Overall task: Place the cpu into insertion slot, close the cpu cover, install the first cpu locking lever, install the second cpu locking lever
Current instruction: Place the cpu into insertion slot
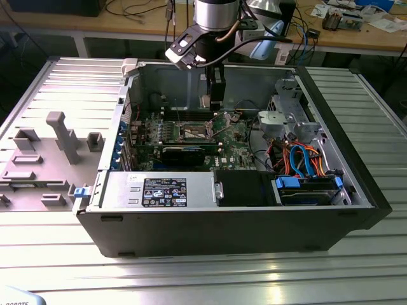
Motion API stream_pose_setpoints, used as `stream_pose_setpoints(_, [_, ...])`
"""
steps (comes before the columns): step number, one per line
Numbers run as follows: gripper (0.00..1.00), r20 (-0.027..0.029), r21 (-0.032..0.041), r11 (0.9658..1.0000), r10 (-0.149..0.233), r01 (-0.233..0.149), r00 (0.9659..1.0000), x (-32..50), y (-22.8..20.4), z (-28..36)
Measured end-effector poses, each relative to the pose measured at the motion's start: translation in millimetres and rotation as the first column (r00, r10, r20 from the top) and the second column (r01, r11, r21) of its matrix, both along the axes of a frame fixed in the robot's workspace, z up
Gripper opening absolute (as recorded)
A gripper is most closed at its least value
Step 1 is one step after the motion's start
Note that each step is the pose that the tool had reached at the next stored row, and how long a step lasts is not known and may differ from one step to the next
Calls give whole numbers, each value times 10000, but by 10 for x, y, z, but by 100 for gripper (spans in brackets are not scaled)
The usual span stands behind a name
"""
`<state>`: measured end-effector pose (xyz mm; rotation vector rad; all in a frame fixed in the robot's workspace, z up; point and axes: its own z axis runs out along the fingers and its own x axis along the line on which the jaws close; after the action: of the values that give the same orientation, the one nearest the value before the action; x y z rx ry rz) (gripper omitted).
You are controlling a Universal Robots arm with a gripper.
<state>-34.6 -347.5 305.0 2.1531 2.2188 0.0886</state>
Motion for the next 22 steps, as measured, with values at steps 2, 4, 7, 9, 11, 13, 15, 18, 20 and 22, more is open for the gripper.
stream_pose_setpoints(2, [54,0,-42,10000,0,0,10000,0,0,0])
stream_pose_setpoints(4, [54,0,-43,10000,0,0,10000,0,0,0])
stream_pose_setpoints(7, [54,0,-44,10000,0,0,10000,0,0,0])
stream_pose_setpoints(9, [54,0,-46,10000,0,0,10000,0,0,0])
stream_pose_setpoints(11, [54,0,-47,10000,-3,3,10000,-5,0,0])
stream_pose_setpoints(13, [54,0,-46,10000,-1,1,10000,-16,0,-5])
stream_pose_setpoints(15, [54,1,-46,10000,0,0,10000,-36,0,-17])
stream_pose_setpoints(18, [54,0,-45,10000,0,0,10000,-70,0,-69])
stream_pose_setpoints(20, [54,0,-47,10000,0,0,10000,-94,1,-147])
stream_pose_setpoints(22, [54,-1,-49,10000,1,-1,10000,-100,0,-150])
